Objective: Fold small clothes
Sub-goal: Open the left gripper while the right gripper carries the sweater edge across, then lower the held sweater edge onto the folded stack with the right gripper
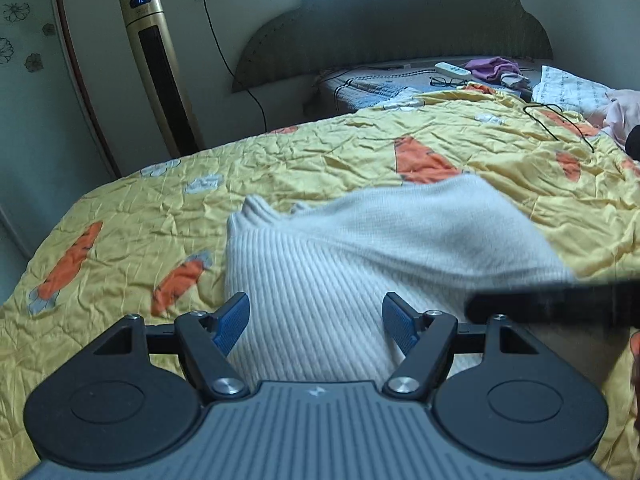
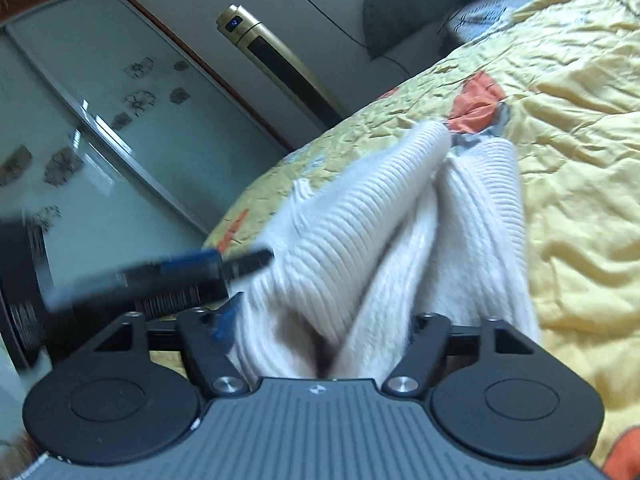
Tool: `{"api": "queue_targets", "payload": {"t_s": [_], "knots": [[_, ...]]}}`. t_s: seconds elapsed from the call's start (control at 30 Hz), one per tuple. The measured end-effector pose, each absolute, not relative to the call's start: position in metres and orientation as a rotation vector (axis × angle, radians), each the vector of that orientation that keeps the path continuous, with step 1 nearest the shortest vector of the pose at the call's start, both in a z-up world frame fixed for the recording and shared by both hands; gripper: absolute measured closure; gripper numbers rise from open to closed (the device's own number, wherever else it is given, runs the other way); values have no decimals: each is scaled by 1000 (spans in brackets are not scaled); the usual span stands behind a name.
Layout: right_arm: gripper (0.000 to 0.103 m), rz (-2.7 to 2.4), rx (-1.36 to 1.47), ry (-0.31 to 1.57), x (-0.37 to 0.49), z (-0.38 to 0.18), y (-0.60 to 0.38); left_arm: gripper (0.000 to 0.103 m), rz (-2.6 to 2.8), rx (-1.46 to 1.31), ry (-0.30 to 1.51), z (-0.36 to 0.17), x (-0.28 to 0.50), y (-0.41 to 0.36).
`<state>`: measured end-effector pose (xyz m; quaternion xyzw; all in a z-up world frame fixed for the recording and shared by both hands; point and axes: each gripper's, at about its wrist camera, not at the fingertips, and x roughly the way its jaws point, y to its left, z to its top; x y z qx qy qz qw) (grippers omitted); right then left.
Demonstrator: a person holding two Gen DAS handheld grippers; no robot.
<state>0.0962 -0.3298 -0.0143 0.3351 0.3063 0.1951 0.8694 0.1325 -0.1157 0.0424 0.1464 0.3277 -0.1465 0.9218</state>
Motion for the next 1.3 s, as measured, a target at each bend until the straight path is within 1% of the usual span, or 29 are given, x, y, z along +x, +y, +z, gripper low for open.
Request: {"api": "queue_targets", "payload": {"t_s": [0.13,0.17,0.2,0.23,0.3,0.33,0.47,0.5,0.57,0.63,0.73,0.77,0.8,0.83,0.87,0.9,0.97,1.03,1.07,1.1,1.13,1.2,1.27,1.3], "knots": [[22,422,738,668,120,-8,-338,30,-294,331,641,40,122,-119],[22,441,753,685,126,-10,-338,30,-290,334,638,40,122,-121],[25,444,762,696,131,-11,-339,30,-290,331,640,41,123,-123],[43,422,765,708,134,-13,-340,30,-294,321,644,42,124,-124],[72,350,745,753,137,-20,-342,30,-309,297,645,45,123,-125],[74,350,759,746,135,-21,-345,30,-313,291,637,47,121,-126],[76,324,690,643,109,1,-351,29,-332,296,617,49,116,-132],[76,321,662,616,102,8,-352,24,-337,297,618,47,116,-133],[76,304,615,580,92,14,-355,22,-337,293,631,41,117,-134],[76,271,604,597,94,6,-362,22,-341,280,657,32,118,-135],[77,258,663,671,105,-24,-374,22,-330,298,633,28,113,-137],[77,264,684,667,104,-29,-376,22,-330,300,631,28,112,-138],[76,265,705,657,102,-30,-377,22,-330,298,634,29,113,-137],[72,261,717,653,100,-28,-378,22,-329,293,638,29,114,-137],[66,257,719,653,99,-25,-377,22,-328,287,641,29,114,-136],[65,254,712,655,97,-22,-376,22,-327,281,644,29,115,-135],[56,257,678,650,90,-14,-372,22,-325,272,646,30,114,-133],[55,263,630,650,81,-11,-368,22,-325,272,644,29,113,-133],[60,250,596,662,78,-10,-365,21,-323,275,642,28,113,-134],[60,235,551,673,77,-11,-362,21,-321,279,640,28,112,-135],[63,222,518,679,76,-11,-361,21,-319,281,638,28,111,-136],[65,212,529,681,76,-11,-364,21,-322,275,643,29,110,-135],[65,203,508,676,75,-9,-363,21,-329,266,645,32,109,-132],[63,195,486,671,73,-6,-361,21,-329,260,637,35,110,-127]]}}
